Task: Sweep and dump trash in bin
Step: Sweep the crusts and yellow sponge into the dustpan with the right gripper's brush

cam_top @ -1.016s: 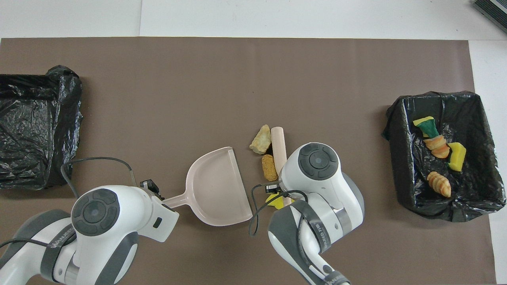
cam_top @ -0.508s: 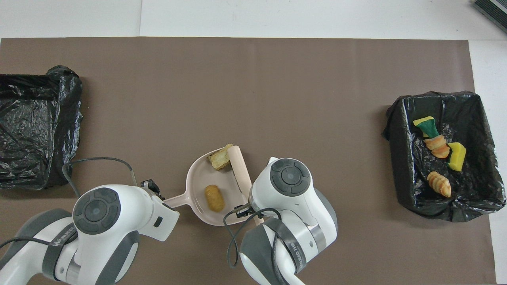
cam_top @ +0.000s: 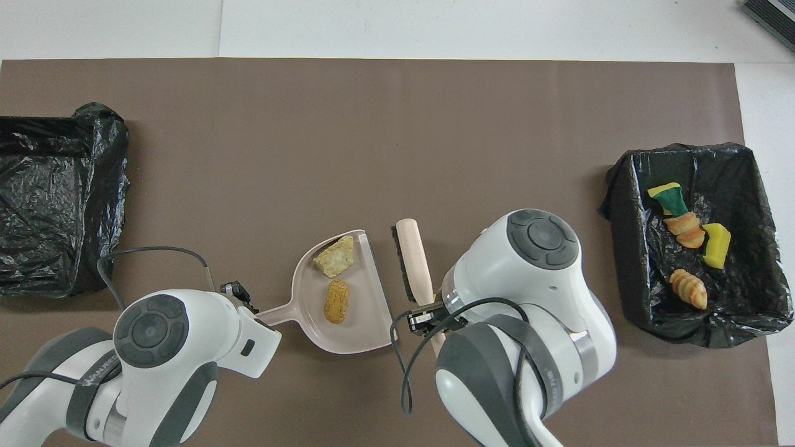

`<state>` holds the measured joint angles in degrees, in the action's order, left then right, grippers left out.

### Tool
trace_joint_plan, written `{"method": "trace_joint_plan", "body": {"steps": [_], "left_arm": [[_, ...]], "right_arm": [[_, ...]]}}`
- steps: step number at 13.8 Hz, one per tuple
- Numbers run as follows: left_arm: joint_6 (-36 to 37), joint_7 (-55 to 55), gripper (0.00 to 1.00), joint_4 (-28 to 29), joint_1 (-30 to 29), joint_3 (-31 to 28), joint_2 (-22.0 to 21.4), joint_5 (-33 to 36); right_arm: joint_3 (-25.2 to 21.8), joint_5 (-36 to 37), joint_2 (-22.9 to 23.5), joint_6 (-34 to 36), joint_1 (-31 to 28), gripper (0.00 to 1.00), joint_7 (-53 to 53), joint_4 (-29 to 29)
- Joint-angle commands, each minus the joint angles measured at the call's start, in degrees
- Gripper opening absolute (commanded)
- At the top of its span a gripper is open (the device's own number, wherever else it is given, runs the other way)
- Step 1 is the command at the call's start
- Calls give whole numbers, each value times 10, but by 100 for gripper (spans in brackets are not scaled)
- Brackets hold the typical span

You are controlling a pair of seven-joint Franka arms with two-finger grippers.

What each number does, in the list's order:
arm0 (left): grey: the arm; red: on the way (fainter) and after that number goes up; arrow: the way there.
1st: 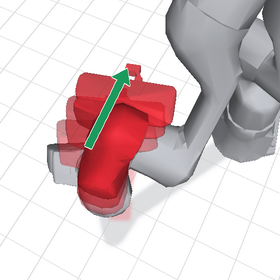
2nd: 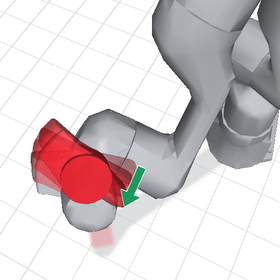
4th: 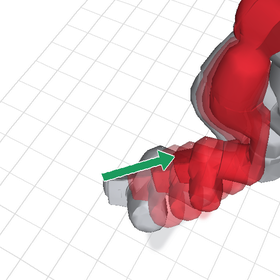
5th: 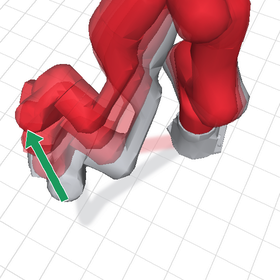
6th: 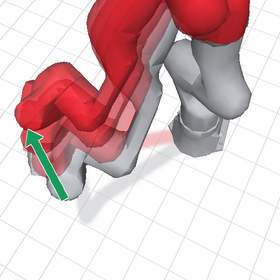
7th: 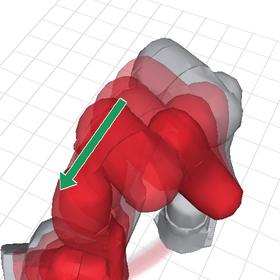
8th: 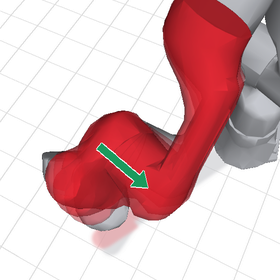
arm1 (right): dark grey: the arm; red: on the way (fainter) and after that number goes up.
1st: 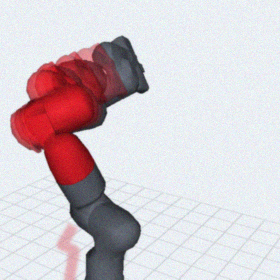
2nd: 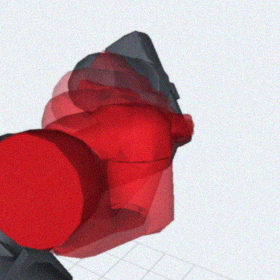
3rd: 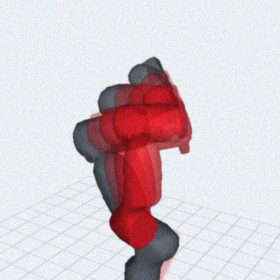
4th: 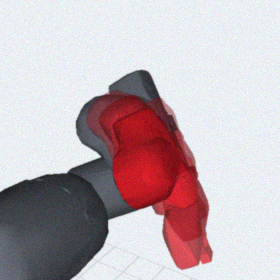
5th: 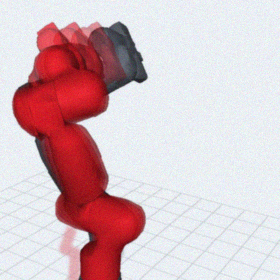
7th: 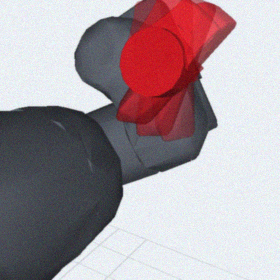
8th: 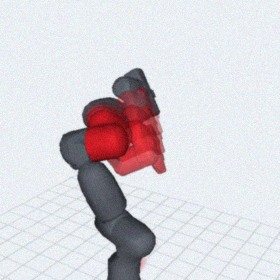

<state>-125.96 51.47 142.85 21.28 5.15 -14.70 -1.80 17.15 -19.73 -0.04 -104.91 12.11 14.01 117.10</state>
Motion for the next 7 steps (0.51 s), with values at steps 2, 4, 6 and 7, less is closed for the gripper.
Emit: {"method": "trace_joint_plan", "body": {"steps": [2,4,6,7], "left_arm": [[-12,-4,0,9,9,-5,-2,-7],[-9,-5,0,9,9,-5,-3,-7],[-10,-2,0,9,7,-5,-2,-7],[-12,-1,0,9,4,-5,0,-13]], "right_arm": [[8,37,-96,15,6,0,104,101],[10,37,-139,9,10,0,170,159],[10,37,-166,9,12,0,237,193],[12,30,-173,2,19,0,279,213]]}}
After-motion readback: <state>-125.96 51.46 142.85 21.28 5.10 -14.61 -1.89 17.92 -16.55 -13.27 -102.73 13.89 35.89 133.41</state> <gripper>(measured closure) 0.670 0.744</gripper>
